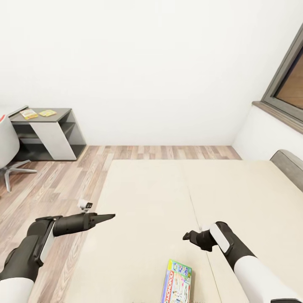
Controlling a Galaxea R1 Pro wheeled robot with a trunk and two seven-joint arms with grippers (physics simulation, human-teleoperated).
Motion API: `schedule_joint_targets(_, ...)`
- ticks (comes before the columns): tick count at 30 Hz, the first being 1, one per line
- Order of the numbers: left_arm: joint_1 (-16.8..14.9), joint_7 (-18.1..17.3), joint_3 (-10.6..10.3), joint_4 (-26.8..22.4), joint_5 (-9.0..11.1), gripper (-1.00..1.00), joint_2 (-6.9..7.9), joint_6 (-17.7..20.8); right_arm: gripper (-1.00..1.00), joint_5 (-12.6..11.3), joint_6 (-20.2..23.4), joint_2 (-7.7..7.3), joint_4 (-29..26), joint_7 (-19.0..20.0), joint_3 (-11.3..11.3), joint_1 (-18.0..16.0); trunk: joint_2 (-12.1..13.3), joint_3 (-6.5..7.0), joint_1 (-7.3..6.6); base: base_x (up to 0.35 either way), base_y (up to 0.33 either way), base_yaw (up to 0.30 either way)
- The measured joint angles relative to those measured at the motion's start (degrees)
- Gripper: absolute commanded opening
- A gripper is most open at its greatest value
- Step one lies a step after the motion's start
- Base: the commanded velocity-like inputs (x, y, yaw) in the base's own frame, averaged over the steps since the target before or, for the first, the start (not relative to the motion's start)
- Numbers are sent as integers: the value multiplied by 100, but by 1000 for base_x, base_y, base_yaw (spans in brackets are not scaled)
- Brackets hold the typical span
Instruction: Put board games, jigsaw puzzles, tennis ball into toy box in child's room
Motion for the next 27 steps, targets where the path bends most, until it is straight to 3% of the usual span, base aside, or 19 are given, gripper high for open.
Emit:
schedule_joint_targets(4, 29, 0, 35, -31, 16, 100, 21, -50, 100, 0, 6, -2, 0, 2, -3, 0, 0, -38, 0, 0, 0, 0)
schedule_joint_targets(11, 48, 1, 348, -8, 8, 100, 38, -39, 100, -2, 15, 8, 11, 3, -5, 0, 0, -104, 0, 0, 0, 0)
schedule_joint_targets(27, 50, 1, 411, 5, -26, 100, 53, -28, 100, -10, 33, 9, 14, 6, -6, 0, 0, -256, 0, 0, 0, 0)
